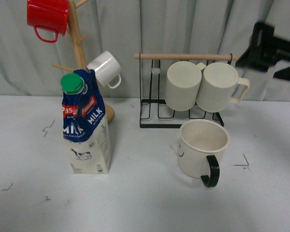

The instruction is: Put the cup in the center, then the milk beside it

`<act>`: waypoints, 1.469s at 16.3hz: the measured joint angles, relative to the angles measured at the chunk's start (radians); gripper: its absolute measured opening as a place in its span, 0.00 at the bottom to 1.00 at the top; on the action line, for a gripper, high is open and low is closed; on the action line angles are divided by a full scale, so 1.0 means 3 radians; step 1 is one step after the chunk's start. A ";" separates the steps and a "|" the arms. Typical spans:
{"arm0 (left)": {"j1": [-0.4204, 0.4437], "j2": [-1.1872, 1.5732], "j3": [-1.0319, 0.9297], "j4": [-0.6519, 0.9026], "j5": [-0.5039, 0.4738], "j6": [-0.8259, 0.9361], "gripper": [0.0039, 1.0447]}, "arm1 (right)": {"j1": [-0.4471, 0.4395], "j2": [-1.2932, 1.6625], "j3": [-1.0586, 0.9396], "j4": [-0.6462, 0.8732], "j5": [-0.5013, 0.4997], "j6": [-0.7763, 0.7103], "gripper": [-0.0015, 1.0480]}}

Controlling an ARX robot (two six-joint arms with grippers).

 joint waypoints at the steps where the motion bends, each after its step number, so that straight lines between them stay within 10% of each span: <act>1: 0.0000 0.0000 0.0000 0.0000 0.0000 0.0000 0.94 | -0.0032 -0.0275 -0.0045 0.0038 -0.0033 0.0001 0.95; 6: 0.0000 0.0000 0.0000 0.0001 0.0000 0.0000 0.94 | 0.0000 -0.1835 -0.1321 0.1152 0.0961 -0.0651 0.52; 8: 0.0000 0.0000 0.0000 0.0000 0.0000 0.0000 0.94 | -0.0010 -0.3407 -0.2566 0.0932 0.0971 -0.0763 0.02; 13: 0.0000 0.0000 0.0000 0.0001 -0.0001 0.0000 0.94 | -0.0350 -0.5519 -0.3398 -0.0406 0.0609 -0.0773 0.02; 23: 0.0000 0.0000 0.0000 0.0001 0.0000 0.0000 0.94 | -0.0350 -0.5627 -0.3398 -0.0502 0.0605 -0.0776 0.02; 24: 0.0000 0.0000 0.0000 0.0001 0.0000 0.0000 0.94 | -0.0350 -0.5627 -0.3398 -0.0502 0.0607 -0.0774 0.26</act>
